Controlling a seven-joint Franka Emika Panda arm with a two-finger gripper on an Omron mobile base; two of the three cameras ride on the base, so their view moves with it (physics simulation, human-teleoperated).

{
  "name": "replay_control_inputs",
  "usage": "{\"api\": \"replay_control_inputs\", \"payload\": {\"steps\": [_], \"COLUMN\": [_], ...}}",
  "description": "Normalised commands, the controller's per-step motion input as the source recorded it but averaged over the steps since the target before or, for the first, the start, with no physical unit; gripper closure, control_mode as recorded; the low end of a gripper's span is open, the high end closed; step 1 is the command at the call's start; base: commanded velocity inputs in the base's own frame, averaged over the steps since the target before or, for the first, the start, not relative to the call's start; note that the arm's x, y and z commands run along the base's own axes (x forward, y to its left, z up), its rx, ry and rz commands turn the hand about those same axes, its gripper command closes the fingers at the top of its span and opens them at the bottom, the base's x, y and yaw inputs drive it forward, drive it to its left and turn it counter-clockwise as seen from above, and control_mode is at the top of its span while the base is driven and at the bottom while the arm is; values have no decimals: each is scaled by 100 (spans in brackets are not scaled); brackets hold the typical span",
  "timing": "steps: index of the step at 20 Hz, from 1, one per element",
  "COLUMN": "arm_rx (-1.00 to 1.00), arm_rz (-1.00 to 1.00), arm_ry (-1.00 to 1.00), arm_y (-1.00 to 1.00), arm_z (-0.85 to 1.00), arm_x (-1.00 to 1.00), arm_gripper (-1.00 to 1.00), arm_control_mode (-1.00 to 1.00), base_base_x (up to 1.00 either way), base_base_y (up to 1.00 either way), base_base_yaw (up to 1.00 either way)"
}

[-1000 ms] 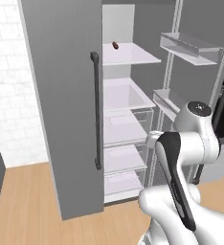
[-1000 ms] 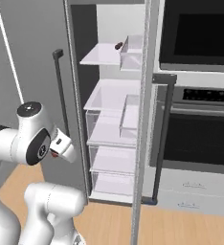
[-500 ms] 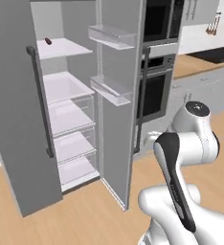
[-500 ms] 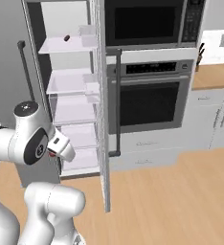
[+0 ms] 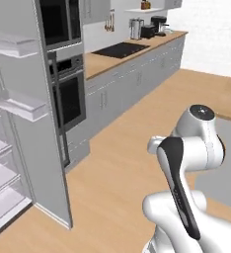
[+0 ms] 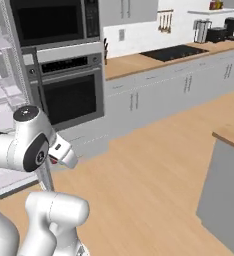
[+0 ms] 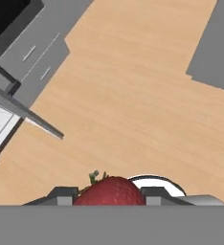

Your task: Take the strawberry from the fridge and place it on top of the pancake, located on the dining counter.

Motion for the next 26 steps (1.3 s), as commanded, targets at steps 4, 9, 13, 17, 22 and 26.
{"api": "replay_control_inputs", "payload": {"steps": [4,9,13,17,22,26], "arm_rx": [0,0,0,0,0,0], "arm_rz": [0,0,0,0,0,0], "arm_ry": [0,0,0,0,0,0], "arm_y": [0,0,0,0,0,0], "arm_z": [0,0,0,0,0,0], "arm_x": [0,0,0,0,0,0], "arm_gripper": [100,100,100,100,100,100], "arm_control_mode": [100,100,100,100,100,100], "base_base_x": [0,0,0,0,5,18], "base_base_y": [-100,-100,-100,-100,-100,-100], "base_base_yaw": [-63,-57,-48,-43,-30,-17]}}
